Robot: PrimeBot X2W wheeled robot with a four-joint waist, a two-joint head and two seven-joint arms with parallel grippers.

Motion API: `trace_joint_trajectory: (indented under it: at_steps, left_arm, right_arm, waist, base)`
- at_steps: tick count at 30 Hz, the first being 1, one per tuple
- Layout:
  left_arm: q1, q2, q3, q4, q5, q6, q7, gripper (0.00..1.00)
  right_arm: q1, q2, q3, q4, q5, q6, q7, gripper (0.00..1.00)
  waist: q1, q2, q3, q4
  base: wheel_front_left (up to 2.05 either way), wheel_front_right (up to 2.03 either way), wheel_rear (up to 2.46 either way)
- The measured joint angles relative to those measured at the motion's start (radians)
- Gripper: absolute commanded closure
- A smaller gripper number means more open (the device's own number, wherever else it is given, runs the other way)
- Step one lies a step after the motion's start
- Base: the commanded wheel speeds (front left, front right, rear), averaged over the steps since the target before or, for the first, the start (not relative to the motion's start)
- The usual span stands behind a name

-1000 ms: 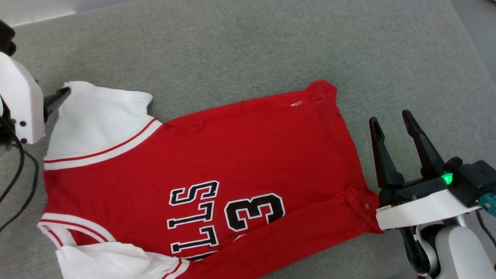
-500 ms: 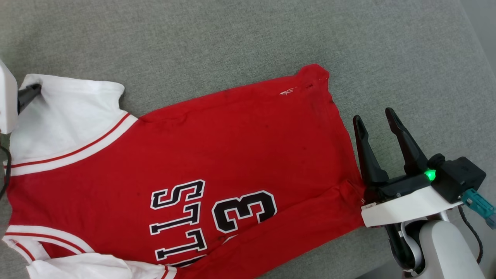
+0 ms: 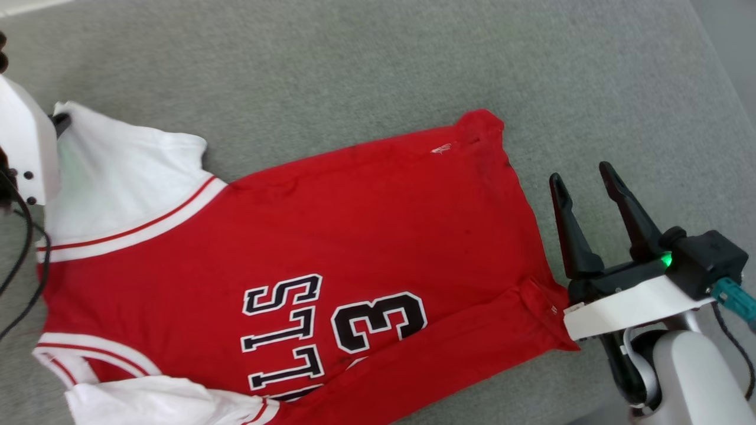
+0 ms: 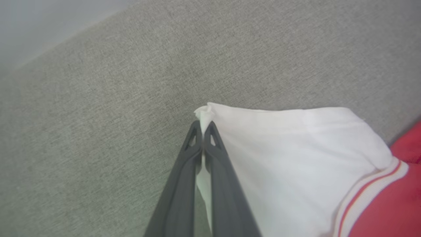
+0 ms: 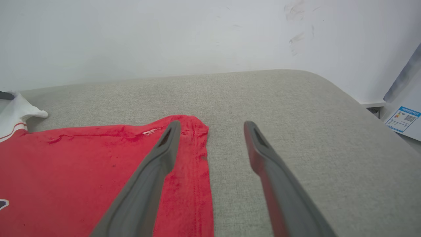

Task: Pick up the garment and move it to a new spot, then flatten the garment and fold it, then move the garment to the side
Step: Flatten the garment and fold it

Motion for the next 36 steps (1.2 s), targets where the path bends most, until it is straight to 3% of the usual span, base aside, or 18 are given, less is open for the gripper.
trace_joint_trajectory:
  at_steps: [5, 10, 18, 25, 29, 36]
  left_arm:
    - [0.008, -0.013, -0.005, -0.029, 0.007, -0.012, -0.101, 1.00]
    - [0.032, -0.033, -0.022, -0.109, -0.016, -0.019, -0.179, 1.00]
    - [0.108, -0.013, -0.048, -0.304, -0.037, -0.022, -0.247, 1.00]
    - [0.193, 0.006, -0.035, -0.479, -0.047, 0.002, -0.291, 1.00]
    - [0.240, 0.013, -0.031, -0.562, -0.046, 0.020, -0.313, 1.00]
    - [0.264, 0.008, -0.038, -0.631, -0.034, 0.023, -0.345, 1.00]
  right_arm:
    - [0.000, -0.052, -0.010, -0.021, -0.002, 0.000, 0.076, 0.00]
    - [-0.002, -0.136, -0.009, -0.035, -0.003, 0.000, 0.231, 0.00]
    - [-0.074, -0.280, 0.007, -0.042, 0.045, 0.000, 0.616, 0.00]
    - [-0.194, -0.348, -0.004, -0.011, 0.087, 0.000, 0.937, 0.00]
    - [-0.260, -0.389, 0.027, 0.035, 0.097, 0.000, 1.021, 0.00]
    - [-0.340, -0.435, 0.098, 0.115, 0.109, 0.000, 1.076, 0.00]
  waist:
    - [0.0000, 0.0000, -0.046, 0.036]
    - [-0.0001, 0.0000, -0.090, 0.088]
    - [-0.0001, 0.0000, -0.135, 0.183]
    - [-0.0001, 0.0000, -0.133, 0.263]
    - [-0.0001, 0.0000, -0.111, 0.302]
    - [-0.0001, 0.0000, -0.067, 0.361]
  base:
    - [0.00, 0.00, 0.00]
    - [0.00, 0.00, 0.00]
    - [0.00, 0.00, 0.00]
    - [0.00, 0.00, 0.00]
    - [0.00, 0.00, 0.00]
    - [0.00, 0.00, 0.00]
